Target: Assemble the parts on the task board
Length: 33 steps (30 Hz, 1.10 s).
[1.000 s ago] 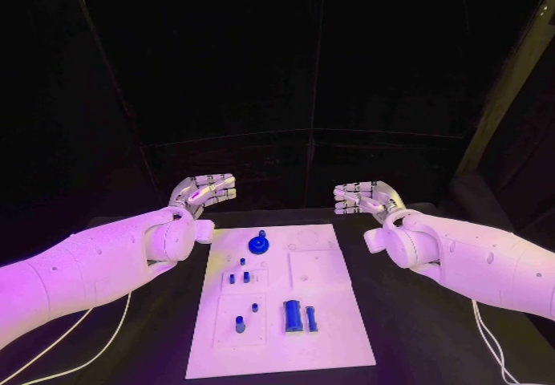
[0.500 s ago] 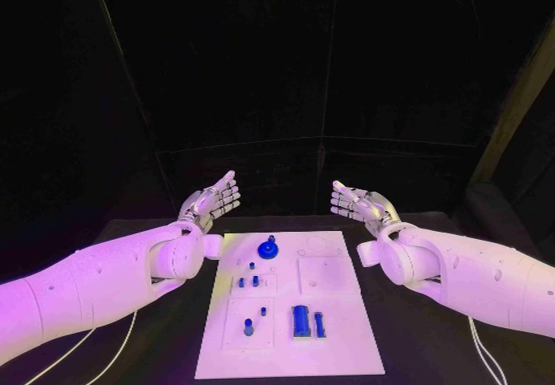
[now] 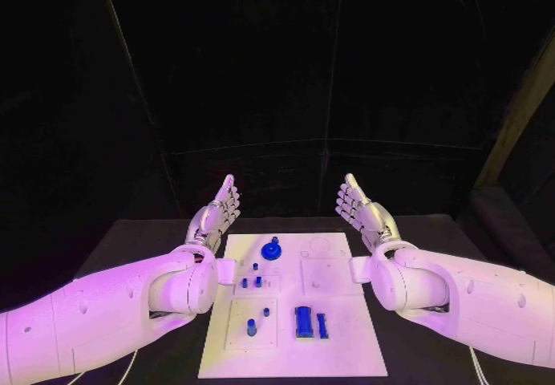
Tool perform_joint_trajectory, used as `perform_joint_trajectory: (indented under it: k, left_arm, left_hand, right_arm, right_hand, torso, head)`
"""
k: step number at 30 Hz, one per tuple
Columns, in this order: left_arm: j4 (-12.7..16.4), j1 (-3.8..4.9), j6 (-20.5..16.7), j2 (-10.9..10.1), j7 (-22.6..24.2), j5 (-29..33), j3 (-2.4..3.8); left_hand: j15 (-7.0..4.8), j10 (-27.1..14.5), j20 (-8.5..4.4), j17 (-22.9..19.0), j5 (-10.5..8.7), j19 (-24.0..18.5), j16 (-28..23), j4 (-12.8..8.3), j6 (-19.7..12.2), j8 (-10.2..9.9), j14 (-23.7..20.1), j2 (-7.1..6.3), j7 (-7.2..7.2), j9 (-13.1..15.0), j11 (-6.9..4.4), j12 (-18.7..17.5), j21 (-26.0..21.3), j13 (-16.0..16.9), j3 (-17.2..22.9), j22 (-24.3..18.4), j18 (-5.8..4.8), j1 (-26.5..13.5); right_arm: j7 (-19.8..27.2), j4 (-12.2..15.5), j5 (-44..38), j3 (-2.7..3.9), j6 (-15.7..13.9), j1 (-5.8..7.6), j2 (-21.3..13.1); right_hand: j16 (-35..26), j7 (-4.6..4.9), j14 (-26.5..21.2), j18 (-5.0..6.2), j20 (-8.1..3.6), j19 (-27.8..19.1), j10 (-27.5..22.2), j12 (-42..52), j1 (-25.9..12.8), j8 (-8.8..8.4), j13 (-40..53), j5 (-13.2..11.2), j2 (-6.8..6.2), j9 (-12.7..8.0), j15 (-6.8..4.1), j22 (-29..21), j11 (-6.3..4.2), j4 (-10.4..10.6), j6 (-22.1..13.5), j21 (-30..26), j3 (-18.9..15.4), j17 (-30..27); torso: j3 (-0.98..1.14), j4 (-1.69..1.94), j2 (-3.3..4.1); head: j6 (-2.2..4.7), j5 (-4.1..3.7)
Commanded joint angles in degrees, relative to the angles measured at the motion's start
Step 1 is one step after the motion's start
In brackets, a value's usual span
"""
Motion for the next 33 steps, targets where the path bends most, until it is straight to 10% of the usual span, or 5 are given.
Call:
perform_joint_trajectory:
  k: [1,33]
  left_arm:
    - [0.43,0.04,-4.6,-0.09,2.26,-2.57,0.14]
    - [0.43,0.04,-4.6,-0.09,2.26,-2.57,0.14]
  left_hand:
    - [-0.22,-5.51,-4.06,-0.98,-0.22,-4.04,-1.27,0.0,-5.27,-0.23,-4.93,0.0,-0.44,-0.12,-0.52,-0.41,-0.47,-0.08,-1.71,-5.53,-2.32,-7.32]
    - [-0.22,-17.35,-4.06,-0.98,-0.22,-12.61,-1.27,0.0,-16.6,-0.23,-15.5,0.0,-0.44,-0.12,-0.52,-0.41,-0.47,-0.08,-1.71,-5.53,-2.32,-22.97]
  right_arm:
    - [2.56,0.29,1.78,0.08,-3.79,0.08,-0.05]
    - [2.56,0.29,1.78,0.08,-3.79,0.08,-0.05]
  right_hand:
    - [-0.27,-0.91,-6.5,-2.17,-1.35,-6.14,-6.11,-0.42,-8.3,-0.23,-0.13,-1.02,-0.05,-0.24,-0.09,-0.1,-0.31,0.0,-5.34,-0.64,1.11,-1.07]
    - [-0.27,-0.91,-20.27,-2.17,-1.35,-19.22,-18.96,-0.42,-25.93,-0.23,-0.13,-1.02,-0.05,-0.24,-0.09,-0.1,-0.31,0.0,-16.67,-0.64,1.11,-1.07]
  torso:
    - [0.01,0.02,-0.01]
    - [0.01,0.02,-0.01]
  head:
    - [-0.01,-0.01]
    - [-0.01,-0.01]
